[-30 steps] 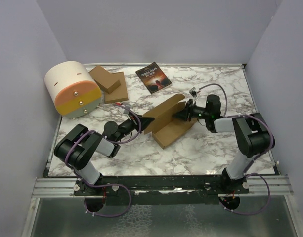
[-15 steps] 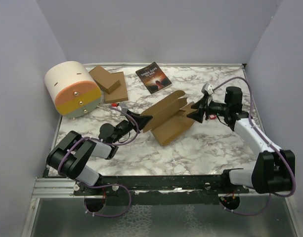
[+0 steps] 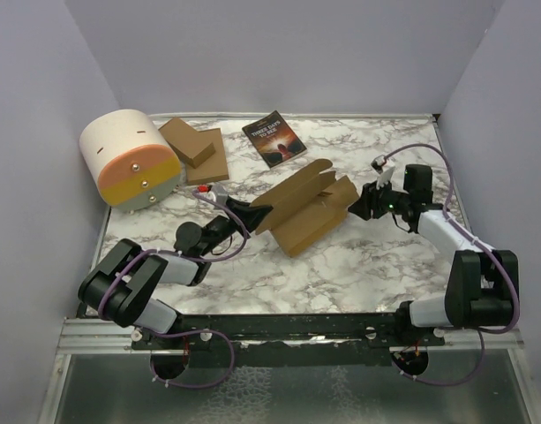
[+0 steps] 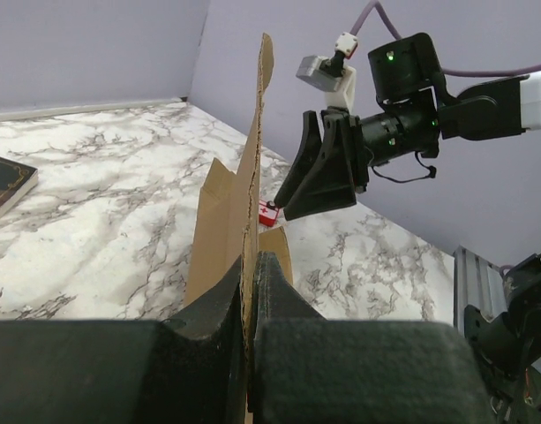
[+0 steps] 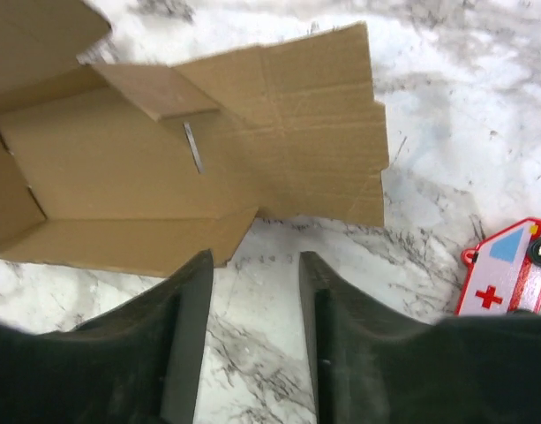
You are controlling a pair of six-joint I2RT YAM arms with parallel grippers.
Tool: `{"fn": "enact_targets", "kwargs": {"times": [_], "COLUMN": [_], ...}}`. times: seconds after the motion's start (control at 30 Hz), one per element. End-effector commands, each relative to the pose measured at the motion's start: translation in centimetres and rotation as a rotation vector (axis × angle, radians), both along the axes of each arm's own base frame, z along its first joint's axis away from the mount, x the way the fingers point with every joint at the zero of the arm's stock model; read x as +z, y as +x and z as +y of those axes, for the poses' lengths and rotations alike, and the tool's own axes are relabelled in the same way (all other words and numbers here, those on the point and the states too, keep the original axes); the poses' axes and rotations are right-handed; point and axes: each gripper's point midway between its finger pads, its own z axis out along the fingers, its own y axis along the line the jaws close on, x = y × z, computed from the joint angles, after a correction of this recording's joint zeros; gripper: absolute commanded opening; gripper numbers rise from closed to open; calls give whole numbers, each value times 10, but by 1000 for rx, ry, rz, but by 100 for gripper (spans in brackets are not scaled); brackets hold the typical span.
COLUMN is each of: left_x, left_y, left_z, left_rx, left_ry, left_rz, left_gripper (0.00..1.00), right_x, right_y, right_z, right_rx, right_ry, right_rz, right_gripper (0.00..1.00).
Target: Fold the paper box
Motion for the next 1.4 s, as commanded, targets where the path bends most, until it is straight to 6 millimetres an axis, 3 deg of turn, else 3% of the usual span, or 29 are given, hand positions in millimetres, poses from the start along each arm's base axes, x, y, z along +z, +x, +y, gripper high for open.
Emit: {"fn": "enact_targets", "kwargs": {"times": [0.0,0.07,0.17,0.4,0.7,0.83,1.03,1.37], "left_x": [51,52,52,53,49,48,46,42], "left_y": [-14,-14,-13,-13,-10,-8,-7,-4], "left_z": [3,2,1,-4,-7,-9,-9,-7], "left_rx": [-9,-7,-4,-6,5,4,7,24], "left_ry": [-94,-93,-87,-87,-76,-72,-62,-51], "left_rz": [-202,-202,-202,-205,-195,-194,-187,-178], "left_gripper": [0,0,0,0,0,0,0,0], "right_x": [32,30,20,3,22,20,6,-25], "right_y": [-5,-8,-10,-16,-34,-45,-49,-47], "right_z": [18,19,18,22,51,65,74,68], "right_rx": [18,12,6,30,179,244,269,252], "right_ry": [253,266,261,276,287,284,232,120], "right_rz": [28,34,63,148,97,115,157,245], "right_gripper": [54,64,65,59,42,40,40,38]}}
